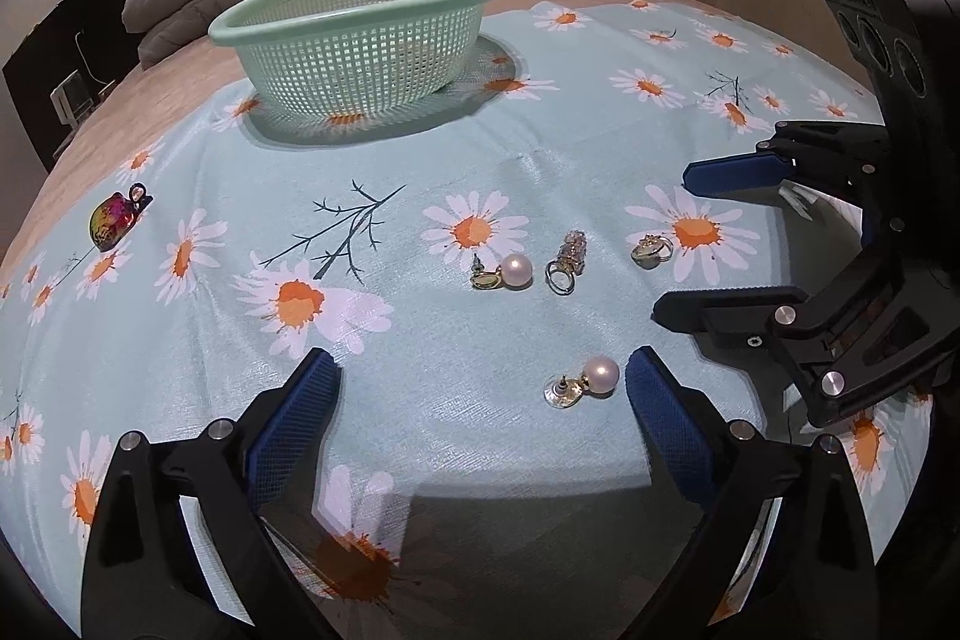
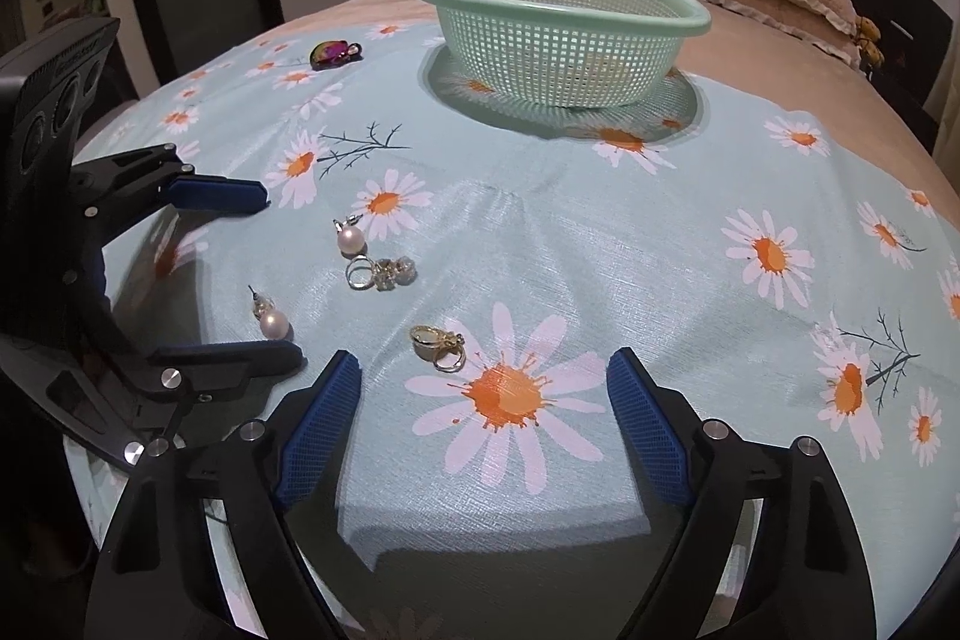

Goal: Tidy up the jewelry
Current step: 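Grasp a pearl drop earring with left tool while right tool grasps a silver charm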

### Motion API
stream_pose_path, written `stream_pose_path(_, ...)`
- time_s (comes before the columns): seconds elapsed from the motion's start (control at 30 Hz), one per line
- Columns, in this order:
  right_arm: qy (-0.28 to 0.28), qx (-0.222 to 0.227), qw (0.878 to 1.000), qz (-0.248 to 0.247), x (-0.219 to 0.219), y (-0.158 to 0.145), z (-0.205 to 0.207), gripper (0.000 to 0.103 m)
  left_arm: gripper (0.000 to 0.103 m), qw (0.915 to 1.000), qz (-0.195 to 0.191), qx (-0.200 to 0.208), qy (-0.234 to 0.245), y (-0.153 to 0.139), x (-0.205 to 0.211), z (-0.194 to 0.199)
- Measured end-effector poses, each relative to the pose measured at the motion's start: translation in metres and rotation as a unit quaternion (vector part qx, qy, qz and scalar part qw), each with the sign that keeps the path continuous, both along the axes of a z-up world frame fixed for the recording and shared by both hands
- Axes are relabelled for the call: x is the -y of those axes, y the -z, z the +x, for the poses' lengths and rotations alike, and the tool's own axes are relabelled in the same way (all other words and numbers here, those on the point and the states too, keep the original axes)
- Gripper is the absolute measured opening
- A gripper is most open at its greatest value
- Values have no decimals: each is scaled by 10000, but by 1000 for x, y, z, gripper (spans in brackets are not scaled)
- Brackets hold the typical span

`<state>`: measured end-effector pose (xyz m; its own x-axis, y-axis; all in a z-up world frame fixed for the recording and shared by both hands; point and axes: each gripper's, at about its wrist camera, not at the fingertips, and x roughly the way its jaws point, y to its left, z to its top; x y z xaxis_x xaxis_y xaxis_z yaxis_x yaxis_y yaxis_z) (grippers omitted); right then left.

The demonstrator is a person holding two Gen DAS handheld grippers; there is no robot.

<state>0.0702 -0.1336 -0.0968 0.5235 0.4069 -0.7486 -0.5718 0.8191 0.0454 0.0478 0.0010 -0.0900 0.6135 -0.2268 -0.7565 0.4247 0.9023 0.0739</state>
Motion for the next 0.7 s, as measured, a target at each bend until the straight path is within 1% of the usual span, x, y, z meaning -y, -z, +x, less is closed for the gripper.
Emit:
stream_pose_path(0.07, -84, 21, 10000, 6, -2, -1, -2, 71, 88, 10000, -8, 30, 38, -1, 2, -3)
stream_pose_path(0.13, -232, 28, 9997, 36, -5, -2, -5, 56, 78, 10000, -27, 5, 86, -2, 3, -6)
stream_pose_path(0.17, -321, 22, 9995, 43, -7, -3, -6, 52, 75, 9999, 4, -12, 130, -3, 6, -8)
stream_pose_path(0.23, -449, -27, 9989, 90, -9, -3, -8, 41, 61, 9996, 106, -29, 259, -5, 12, -11)
stream_pose_path(0.27, -479, -61, 9987, 132, -9, -3, -8, 39, 57, 9993, 130, -42, 341, -6, 14, -13)
stream_pose_path(0.3, -519, -83, 9985, 166, -9, -3, -8, 34, 48, 9990, 152, -57, 425, -6, 17, -14)
stream_pose_path(0.37, -600, -108, 9980, 179, -11, -3, -9, 26, 37, 9982, 130, -126, 579, -6, 21, -14)
stream_pose_path(0.4, -638, -121, 9977, 201, -12, -3, -10, 21, 25, 9979, 17, -208, 617, -7, 21, -13)
stream_pose_path(0.43, -666, -138, 9974, 231, -12, -4, -10, 16, 22, 9980, -62, -278, 568, -8, 20, -12)
stream_pose_path(0.53, -661, -216, 9970, 336, -11, -3, -9, 15, 22, 9980, 39, -271, 573, -8, 26, -13)
stream_pose_path(0.57, -656, -225, 9970, 358, -11, -4, -9, 14, 22, 9980, -13, -313, 556, -9, 25, -12)
stream_pose_path(0.63, -636, -234, 9968, 417, -10, -7, -11, 11, 22, 9973, -215, -504, 486, -12, 19, -9)
stream_pose_path(0.7, -689, -239, 9964, 438, -10, -10, -17, 11, 22, 9964, -325, -660, 409, -14, 16, -8)
